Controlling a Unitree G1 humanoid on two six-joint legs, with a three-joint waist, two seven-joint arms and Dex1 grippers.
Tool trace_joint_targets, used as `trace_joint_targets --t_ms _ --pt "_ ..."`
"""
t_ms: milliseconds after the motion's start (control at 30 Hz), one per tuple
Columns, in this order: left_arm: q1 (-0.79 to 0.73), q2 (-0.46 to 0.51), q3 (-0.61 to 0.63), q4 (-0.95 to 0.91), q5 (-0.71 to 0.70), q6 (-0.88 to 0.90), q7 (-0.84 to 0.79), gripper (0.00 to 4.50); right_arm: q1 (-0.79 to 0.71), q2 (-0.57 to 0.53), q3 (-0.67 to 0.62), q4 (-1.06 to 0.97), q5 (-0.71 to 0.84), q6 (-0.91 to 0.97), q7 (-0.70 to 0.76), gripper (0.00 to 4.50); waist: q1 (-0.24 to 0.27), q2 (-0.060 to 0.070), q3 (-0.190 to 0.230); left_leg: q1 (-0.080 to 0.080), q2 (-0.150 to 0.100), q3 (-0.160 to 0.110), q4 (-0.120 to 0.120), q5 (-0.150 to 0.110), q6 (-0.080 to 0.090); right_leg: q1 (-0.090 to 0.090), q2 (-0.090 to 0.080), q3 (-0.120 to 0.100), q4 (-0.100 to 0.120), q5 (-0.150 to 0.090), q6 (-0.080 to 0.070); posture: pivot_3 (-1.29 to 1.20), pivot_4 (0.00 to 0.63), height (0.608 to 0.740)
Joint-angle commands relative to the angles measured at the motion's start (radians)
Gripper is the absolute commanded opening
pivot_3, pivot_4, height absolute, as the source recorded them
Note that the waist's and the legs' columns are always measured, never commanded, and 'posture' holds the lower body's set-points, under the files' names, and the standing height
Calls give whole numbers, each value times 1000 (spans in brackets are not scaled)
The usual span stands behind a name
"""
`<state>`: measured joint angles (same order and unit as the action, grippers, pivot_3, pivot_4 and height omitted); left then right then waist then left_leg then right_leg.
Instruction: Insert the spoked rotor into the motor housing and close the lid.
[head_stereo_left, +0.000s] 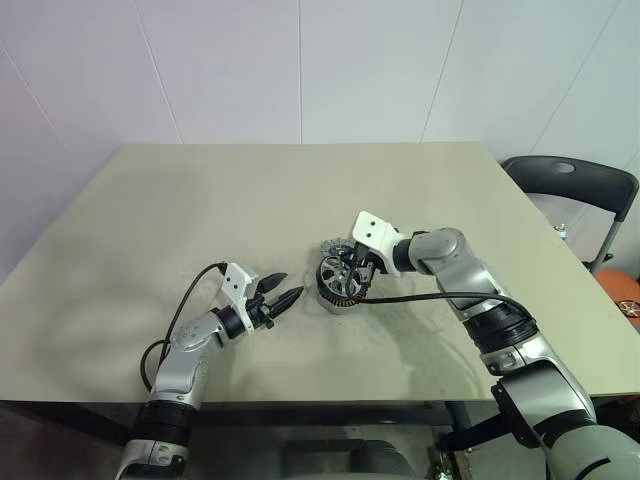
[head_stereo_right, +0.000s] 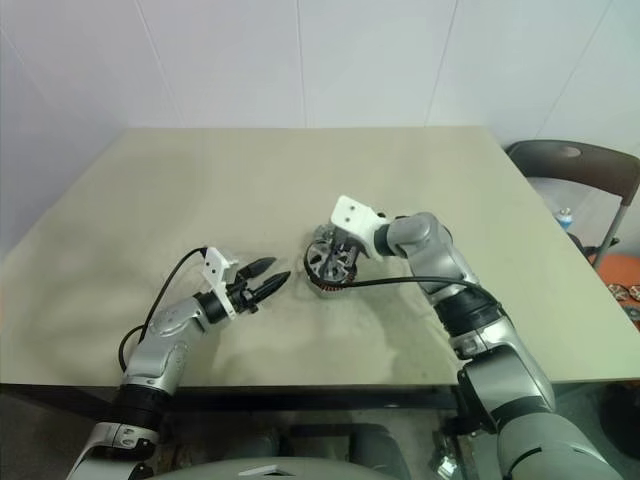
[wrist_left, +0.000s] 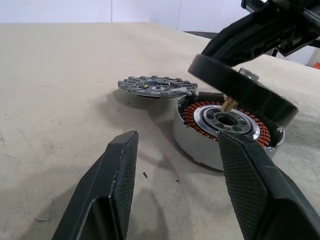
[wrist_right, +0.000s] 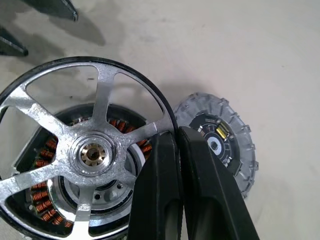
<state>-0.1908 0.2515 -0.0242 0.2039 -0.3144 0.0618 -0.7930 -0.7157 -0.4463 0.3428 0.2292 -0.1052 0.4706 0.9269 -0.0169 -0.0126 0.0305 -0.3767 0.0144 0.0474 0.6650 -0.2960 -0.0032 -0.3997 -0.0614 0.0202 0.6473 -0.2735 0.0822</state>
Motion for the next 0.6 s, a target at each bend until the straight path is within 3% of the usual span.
trace_joint_targets --t_ms 33,600 --pt "-8 3 7 -3 -2 -10 0 2694 -18 -15 -2 1 -14 -31 -10 7 0 0 0 0 0 0 0 0 0 0 0 0 0 0 0 0 0 740" --pt "-5 8 11 1 -2 -14 1 2694 -6 -23 -18 -17 14 -21 29 7 0 0 0 -10 0 0 0 0 0 -10 0 -1 0 0 0 0 0 740"
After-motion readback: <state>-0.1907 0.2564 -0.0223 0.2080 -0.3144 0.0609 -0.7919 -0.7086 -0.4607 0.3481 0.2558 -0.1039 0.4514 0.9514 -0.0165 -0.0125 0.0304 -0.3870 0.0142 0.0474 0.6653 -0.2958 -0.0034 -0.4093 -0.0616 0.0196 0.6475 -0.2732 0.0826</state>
